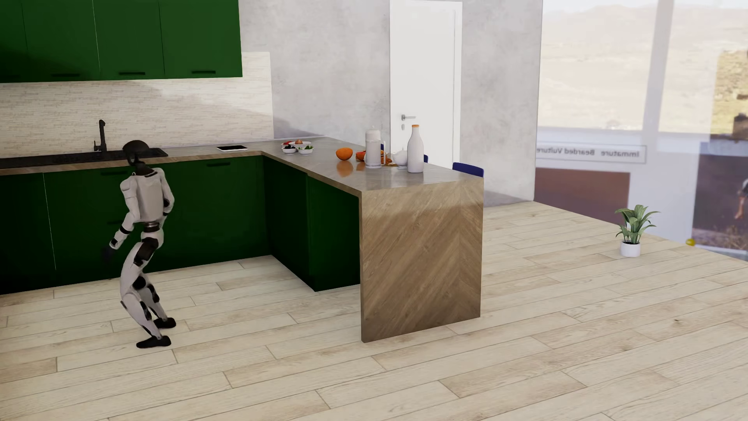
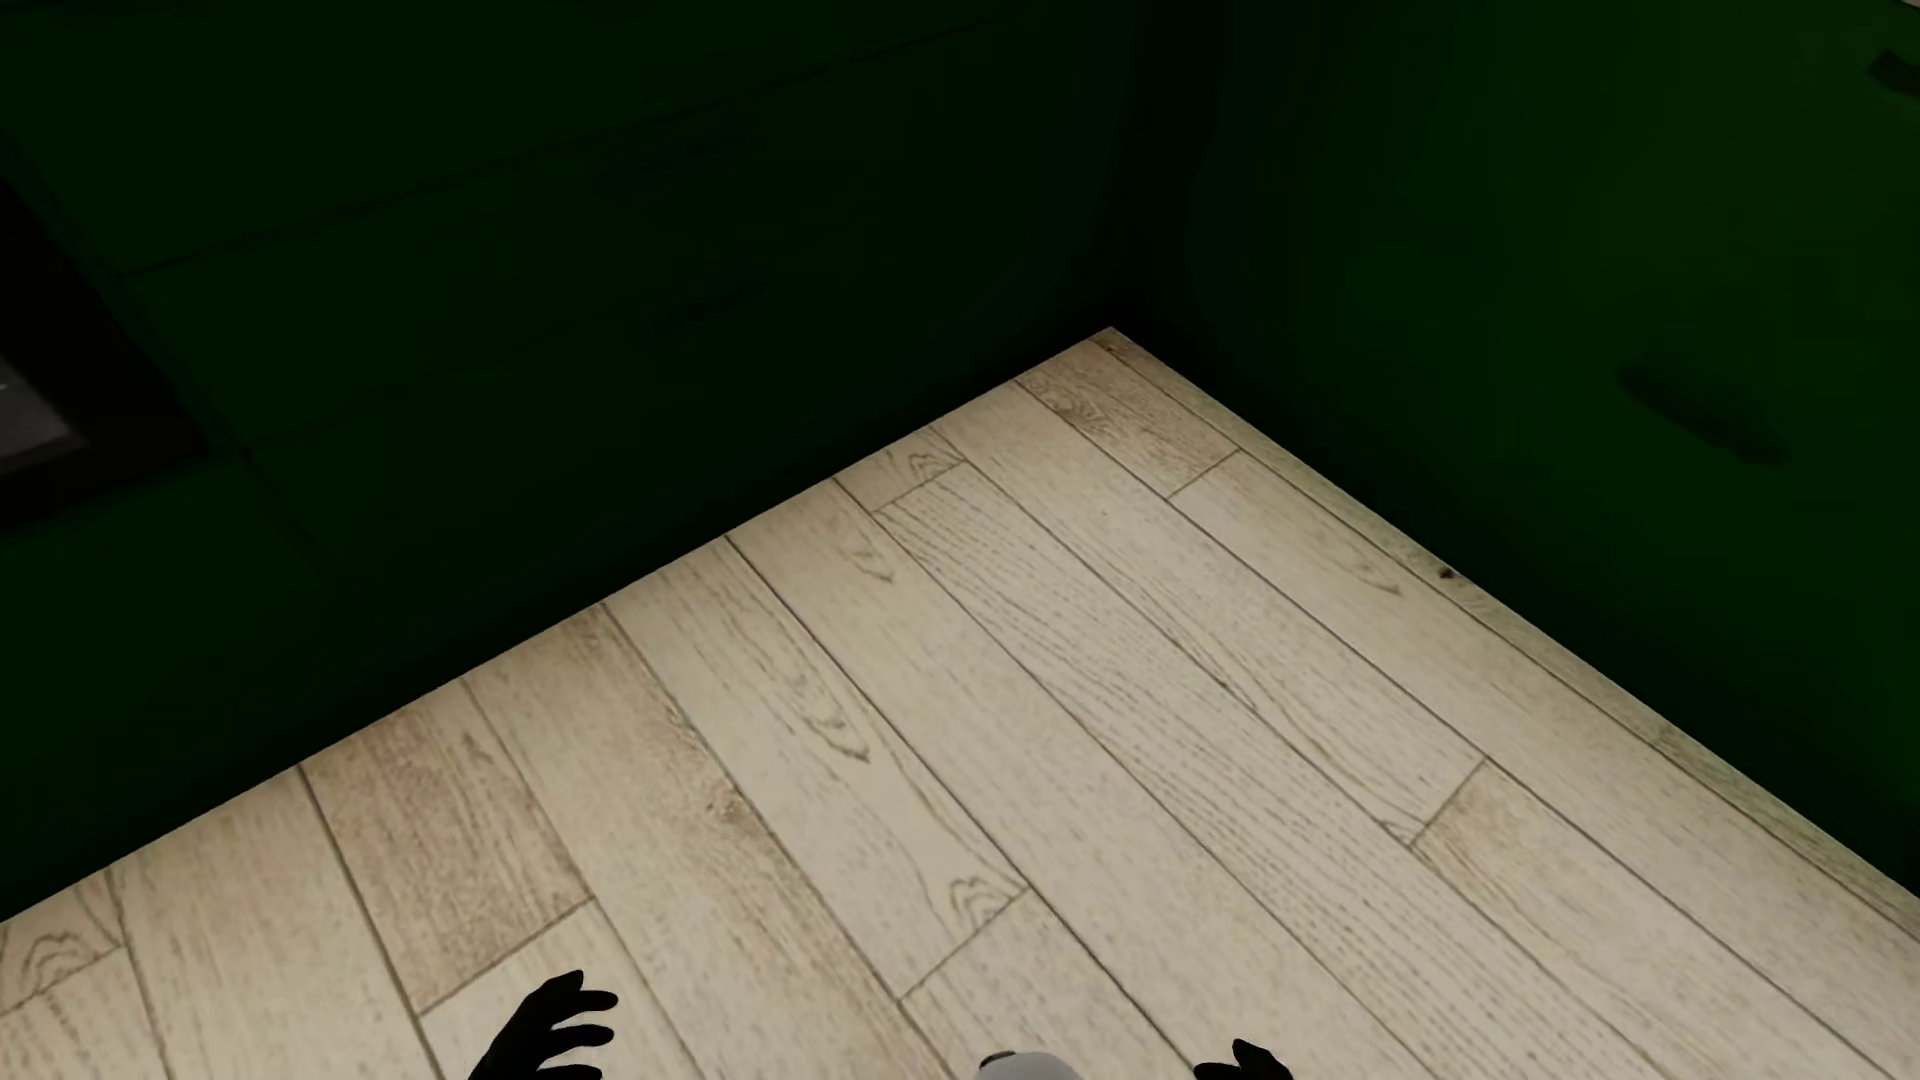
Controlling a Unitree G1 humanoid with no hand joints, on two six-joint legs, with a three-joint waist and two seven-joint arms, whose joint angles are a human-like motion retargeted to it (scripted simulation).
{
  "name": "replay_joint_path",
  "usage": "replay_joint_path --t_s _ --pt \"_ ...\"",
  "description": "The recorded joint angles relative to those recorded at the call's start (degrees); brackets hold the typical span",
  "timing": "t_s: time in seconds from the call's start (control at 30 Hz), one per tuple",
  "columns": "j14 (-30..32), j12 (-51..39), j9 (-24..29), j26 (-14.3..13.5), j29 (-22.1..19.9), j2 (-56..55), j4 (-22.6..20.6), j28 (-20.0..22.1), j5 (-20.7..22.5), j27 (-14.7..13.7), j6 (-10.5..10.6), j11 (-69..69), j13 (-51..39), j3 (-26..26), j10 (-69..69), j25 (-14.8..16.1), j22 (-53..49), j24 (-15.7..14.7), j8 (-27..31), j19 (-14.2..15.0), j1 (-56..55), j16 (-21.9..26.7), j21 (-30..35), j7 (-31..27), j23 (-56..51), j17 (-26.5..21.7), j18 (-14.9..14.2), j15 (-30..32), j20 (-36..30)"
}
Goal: Face back
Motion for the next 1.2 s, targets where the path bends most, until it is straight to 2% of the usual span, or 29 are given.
replay_joint_path --t_s 0.03,0.07,0.1,0.13,0.17,0.23,0.27,0.3,0.33,0.37,0.43,0.47,0.5,0.57,0.67,0.73,0.8,0.83,0.87,0.9,0.93,0.97,1.0,1.03,1.07,1.1,1.13,1.17,1.2 --pt "-0.3 -1.3 -0.2 0.8 0.9 -0.1 0.8 -0.3 -1.1 -0.5 0.5 2.4 0.9 0.6 0.5 -0.1 -0.7 -0.2 -1.3 -1.1 0.3 -1.4 0.5 0.8 0.0 -0.9 -3.4 -4.0 0.2" --pt "-1.4 -2.0 -0.3 -0.1 2.0 1.2 0.8 -0.5 -2.4 -0.4 -0.3 0.9 1.3 0.9 1.1 -0.7 -0.5 0.0 -1.2 0.2 1.1 -1.9 -0.5 1.7 -0.1 -0.5 -5.4 -6.9 -0.7" --pt "1.2 -2.0 0.2 -0.9 2.9 1.7 1.0 -0.8 -2.9 0.0 -1.2 0.0 1.1 1.4 6.5 -0.7 -2.0 0.2 0.2 11.4 -0.7 -1.7 1.6 2.2 0.5 -1.2 -3.4 -2.3 -1.8" --pt "7.6 -2.8 1.0 -0.8 3.6 2.1 1.4 -1.3 -1.8 0.3 -0.6 -0.5 1.0 2.9 14.3 -0.2 -3.2 0.3 1.2 12.1 -4.6 -3.5 2.3 1.1 2.2 -2.6 -1.4 -0.7 -1.5" --pt "13.3 -2.9 0.3 -1.1 3.6 1.7 -0.2 -2.1 -0.6 0.6 0.9 -2.0 2.0 4.6 17.2 0.3 -3.1 0.4 2.6 12.2 -8.4 -5.3 0.8 -2.2 3.2 -3.2 -0.1 0.5 -1.2" --pt "5.4 0.9 -0.6 -2.4 1.3 3.0 -1.7 -4.7 2.0 1.1 4.3 -6.3 3.9 4.2 2.1 0.9 -3.6 1.6 4.8 12.3 -8.2 -2.7 -1.8 -6.7 2.0 -1.7 0.7 2.9 -0.5" --pt "9.5 2.2 -0.6 -3.4 -0.5 3.3 -0.5 -5.5 3.0 1.0 4.8 -6.7 4.2 3.1 -2.5 0.6 -1.7 2.0 6.3 12.9 -6.4 0.0 -2.7 -5.9 0.3 -0.8 -2.3 3.2 0.2" --pt "9.9 1.9 -0.6 -3.0 -2.2 3.3 -0.3 -5.0 1.0 2.0 3.5 -6.5 2.8 1.4 -3.9 -0.1 -0.5 2.0 5.3 10.9 -5.0 0.9 -1.5 -4.4 0.9 -0.3 -8.5 2.7 0.0" --pt "9.7 0.9 -0.4 -1.7 -3.0 3.5 0.3 -3.9 -1.2 3.5 2.6 -7.3 1.0 1.1 -4.4 -0.6 -1.7 2.0 4.0 13.0 -4.1 -0.4 -0.7 -2.8 1.5 -0.4 -11.3 3.6 -0.3" --pt "9.7 -0.4 -0.3 -0.7 -2.7 3.8 0.8 -2.6 -1.8 4.9 1.9 -8.1 -0.5 0.8 -5.1 -0.9 -3.2 2.0 3.7 13.3 -3.1 -1.7 -0.9 -1.8 2.2 -0.3 -11.1 4.7 -1.6" --pt "9.6 0.9 -1.3 -2.2 -0.7 4.5 2.2 -0.8 -0.2 5.9 1.4 -9.8 -0.2 -1.4 -6.8 -0.9 -3.8 1.3 4.6 12.9 -1.5 -2.6 -1.2 -0.3 0.9 -0.5 -4.4 5.4 -1.1" --pt "9.0 1.5 -1.1 -3.0 0.3 4.6 3.5 -0.4 -0.1 6.1 1.0 -10.2 -0.9 -2.1 -7.0 -0.7 -3.1 0.8 4.2 12.8 -0.5 -1.7 -0.8 0.6 0.4 -0.8 -6.0 5.9 -0.9" --pt "8.8 0.9 -1.0 -2.6 1.3 4.2 3.5 -0.5 0.2 5.4 0.8 -10.6 -0.7 -1.7 -6.6 -0.4 -3.2 0.3 4.5 12.8 -0.4 -3.0 -0.6 -0.5 0.7 -1.8 -6.9 6.5 -0.9" --pt "7.7 -0.2 -0.4 -2.3 2.7 3.2 3.7 -2.4 0.4 3.7 0.1 -11.0 0.1 -2.1 -7.6 -0.5 -4.2 -0.7 4.4 12.7 0.9 -3.6 -2.2 -2.4 0.8 -0.5 -7.7 7.7 -1.8" --pt "7.5 -2.0 1.3 -3.0 2.3 2.7 5.2 -6.3 1.8 0.9 -0.4 -10.6 2.1 -2.1 -4.3 -0.4 -3.9 -1.0 4.9 12.3 1.0 -3.1 -1.3 -3.3 1.6 -0.3 -9.1 8.6 -2.6" --pt "8.6 -0.4 0.8 -1.7 0.9 1.8 5.3 -7.7 2.7 0.2 0.2 -11.7 2.8 -3.7 -3.2 -0.3 -5.6 -0.4 6.5 12.3 0.2 -3.5 -1.1 -3.9 1.0 0.3 -9.9 10.1 -1.9" --pt "6.7 0.0 0.2 -0.9 0.1 1.4 5.3 -8.4 3.2 0.9 1.7 -13.9 3.4 -5.3 -7.9 1.0 -4.1 0.4 6.6 12.5 2.8 -3.2 -1.9 -4.9 1.8 0.9 -9.8 12.0 -2.7" --pt "7.0 0.9 -0.6 -0.5 -1.8 0.9 5.7 -8.5 3.3 1.8 1.9 -15.0 3.5 -6.7 -10.9 1.6 -3.6 0.7 6.3 11.1 3.8 -2.3 -2.7 -4.3 1.2 1.8 -10.0 11.3 -3.0" --pt "8.0 1.0 -1.0 0.3 -3.6 -0.2 5.9 -8.8 1.6 3.5 1.0 -13.6 4.2 -7.2 -13.0 1.4 -3.8 1.1 4.1 7.1 5.1 -0.9 -1.8 -2.4 -0.6 1.7 -10.1 7.8 -2.4" --pt "7.2 -0.8 -0.9 0.9 -3.8 -1.0 6.4 -8.6 0.0 4.7 0.8 -12.0 4.6 -5.5 -12.0 0.5 -4.0 1.6 2.5 9.3 5.4 -1.7 -1.7 -1.3 0.8 -0.1 -10.2 5.6 -1.7" --pt "6.1 -2.3 -0.6 0.5 -3.6 -1.5 6.5 -7.9 -0.2 5.9 0.9 -11.9 4.2 -3.3 -9.9 -0.3 -4.1 2.0 2.6 13.6 4.9 -3.3 -1.7 -1.5 2.6 -1.1 -10.3 7.9 -2.3" --pt "5.0 -2.1 -0.4 -0.5 -3.0 -1.4 6.3 -6.9 0.6 7.0 1.2 -13.7 3.1 -3.0 -9.1 -0.5 -4.7 2.3 3.4 11.6 4.6 -3.8 -1.5 -2.8 2.4 -0.8 -10.5 13.9 -3.1" --pt "4.9 -0.1 -0.6 -2.2 -2.7 -1.7 6.8 -6.4 1.6 7.0 1.7 -15.0 3.2 -3.8 -9.4 -0.2 -4.7 2.6 4.1 12.2 4.4 -3.1 -2.2 -2.7 1.1 1.2 -10.7 15.0 -3.8" --pt "5.6 1.4 -0.7 -3.3 -4.2 -1.7 7.2 -6.3 1.8 6.5 1.8 -15.9 3.6 -5.2 -11.1 -0.2 -3.6 3.0 4.3 11.2 5.3 -2.6 -2.3 -1.5 0.0 1.8 -10.7 13.8 -3.2" --pt "6.2 1.1 0.0 -2.8 -5.7 -1.8 7.5 -6.6 1.5 6.0 1.4 -15.2 3.4 -5.9 -13.0 -0.2 -3.2 3.1 3.9 9.5 7.1 -3.0 -0.2 -0.1 -0.4 1.1 -10.6 10.1 -2.4" --pt "5.9 -0.3 0.8 -1.7 -5.6 -2.2 7.4 -7.1 0.8 5.4 1.1 -14.3 3.1 -5.3 -11.3 -0.2 -4.6 2.9 3.3 10.5 7.2 -3.5 -0.9 -0.1 0.1 0.2 -10.5 8.7 -2.0" --pt "6.3 -1.6 1.2 -1.4 -5.0 -2.6 6.6 -7.5 0.9 4.6 0.7 -14.7 3.1 -3.8 -6.9 -0.1 -5.0 2.2 4.2 11.7 5.4 -4.0 -1.2 -1.3 1.4 -0.3 -10.1 11.7 -2.2" --pt "5.7 -1.7 0.6 -1.5 -3.7 -3.1 6.3 -7.9 2.2 3.7 1.8 -16.4 4.6 -3.4 -4.7 0.8 -4.9 1.7 5.3 12.5 3.6 -4.0 -0.1 -3.1 1.5 -0.9 -8.9 15.0 -3.8" --pt "3.1 -1.1 0.1 -2.5 -2.0 -4.3 6.1 -8.5 2.4 3.6 2.0 -15.4 5.0 -4.3 -10.1 2.1 -2.4 1.5 4.7 10.5 6.5 -2.2 -0.4 -4.2 1.1 0.0 -9.4 12.4 -4.1"
